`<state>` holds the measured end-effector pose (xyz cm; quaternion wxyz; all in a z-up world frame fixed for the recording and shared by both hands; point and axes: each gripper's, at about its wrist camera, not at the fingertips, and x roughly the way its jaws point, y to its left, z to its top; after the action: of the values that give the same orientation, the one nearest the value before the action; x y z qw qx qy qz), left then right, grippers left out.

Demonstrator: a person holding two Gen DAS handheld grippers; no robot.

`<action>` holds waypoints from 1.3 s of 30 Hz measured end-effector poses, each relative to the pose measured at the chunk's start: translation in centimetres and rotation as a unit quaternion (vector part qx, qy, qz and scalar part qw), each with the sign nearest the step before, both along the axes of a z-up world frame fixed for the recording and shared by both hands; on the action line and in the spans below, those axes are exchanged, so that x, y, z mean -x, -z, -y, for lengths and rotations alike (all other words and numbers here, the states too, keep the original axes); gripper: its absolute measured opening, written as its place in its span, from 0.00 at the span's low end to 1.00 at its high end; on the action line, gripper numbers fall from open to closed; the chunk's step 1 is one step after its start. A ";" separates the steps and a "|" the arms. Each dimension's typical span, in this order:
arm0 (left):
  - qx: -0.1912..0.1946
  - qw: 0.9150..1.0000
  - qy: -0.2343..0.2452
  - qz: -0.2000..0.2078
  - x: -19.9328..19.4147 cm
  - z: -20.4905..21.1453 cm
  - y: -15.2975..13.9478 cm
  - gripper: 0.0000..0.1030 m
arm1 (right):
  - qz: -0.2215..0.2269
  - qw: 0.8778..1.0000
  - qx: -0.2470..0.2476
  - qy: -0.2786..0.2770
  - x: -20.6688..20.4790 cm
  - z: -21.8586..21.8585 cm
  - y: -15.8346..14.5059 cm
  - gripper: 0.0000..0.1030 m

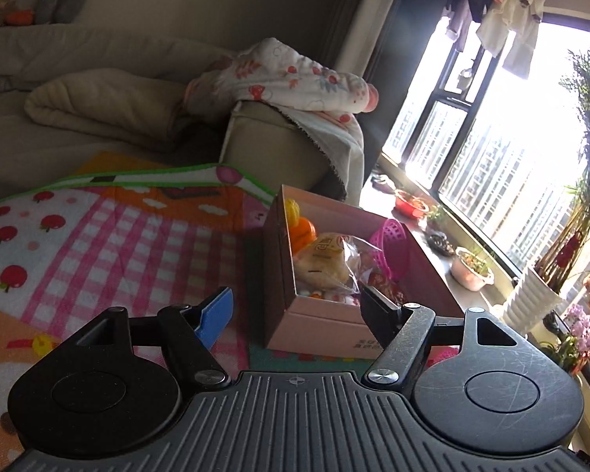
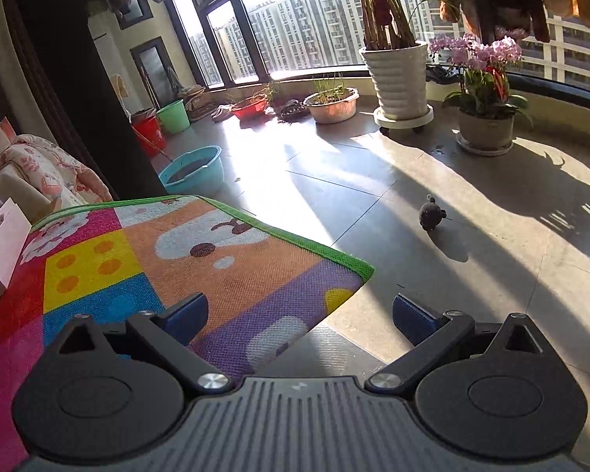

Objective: Organize objects

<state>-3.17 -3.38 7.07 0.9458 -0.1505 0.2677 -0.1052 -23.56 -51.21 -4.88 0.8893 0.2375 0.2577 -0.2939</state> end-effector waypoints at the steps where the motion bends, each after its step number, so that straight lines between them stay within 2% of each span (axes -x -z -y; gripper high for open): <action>1: 0.001 1.000 -0.001 0.000 0.1 0.0 0.2 0.74 | 0.000 1.000 0.006 0.009 0.5 0.6 -0.5 0.97; 5: -0.013 1.000 0.003 -0.009 0.5 0.0 1.7 0.74 | -0.011 0.999 0.010 0.033 0.9 1.8 -1.7 0.97; 10: -0.017 0.999 0.001 -0.031 0.4 -0.7 2.9 0.74 | -0.022 0.999 0.022 0.009 -1.1 0.0 -3.3 0.97; 14: -0.012 0.999 0.013 -0.033 0.4 -1.1 2.9 0.74 | -0.012 0.998 0.035 -0.046 -3.7 -3.0 -5.6 0.97; 17: -0.001 1.000 0.019 -0.008 0.2 -1.2 2.1 0.74 | 0.002 0.992 0.063 -0.107 -7.1 -6.3 -8.3 0.97; 21: -0.004 0.999 0.038 0.004 -1.7 -0.7 1.1 0.74 | 0.026 0.972 0.082 -0.220 -12.2 -11.8 -11.2 0.97; 24: -0.020 0.999 0.040 -0.002 -4.3 0.0 1.0 0.74 | 0.019 0.950 0.082 -0.300 -16.3 -15.8 -11.4 0.97; 26: -0.043 0.998 0.034 -0.015 -6.3 0.6 1.3 0.74 | 0.011 0.938 0.092 -0.335 -19.0 -18.3 -11.0 0.97; 29: -0.075 0.995 0.036 -0.051 -8.9 1.5 2.4 0.74 | -0.019 0.926 0.122 -0.356 -23.0 -21.0 -9.8 0.88; 31: -0.088 0.993 0.034 -0.064 -9.7 1.5 3.3 0.77 | -0.043 0.920 0.127 -0.368 -25.0 -21.8 -8.7 0.78; 36: -0.100 0.992 0.025 -0.069 -11.1 -0.8 3.7 0.86 | -0.052 0.902 0.153 -0.401 -26.5 -23.8 -7.7 0.78; 39: -0.130 0.990 -0.005 -0.054 -12.7 -2.9 3.6 0.90 | -0.050 0.889 0.157 -0.427 -27.6 -25.6 -7.9 0.78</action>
<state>9.58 -0.45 3.51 0.9421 -0.0334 0.3287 -0.0566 4.00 -25.63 2.97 0.9404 -0.0537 0.3290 0.0665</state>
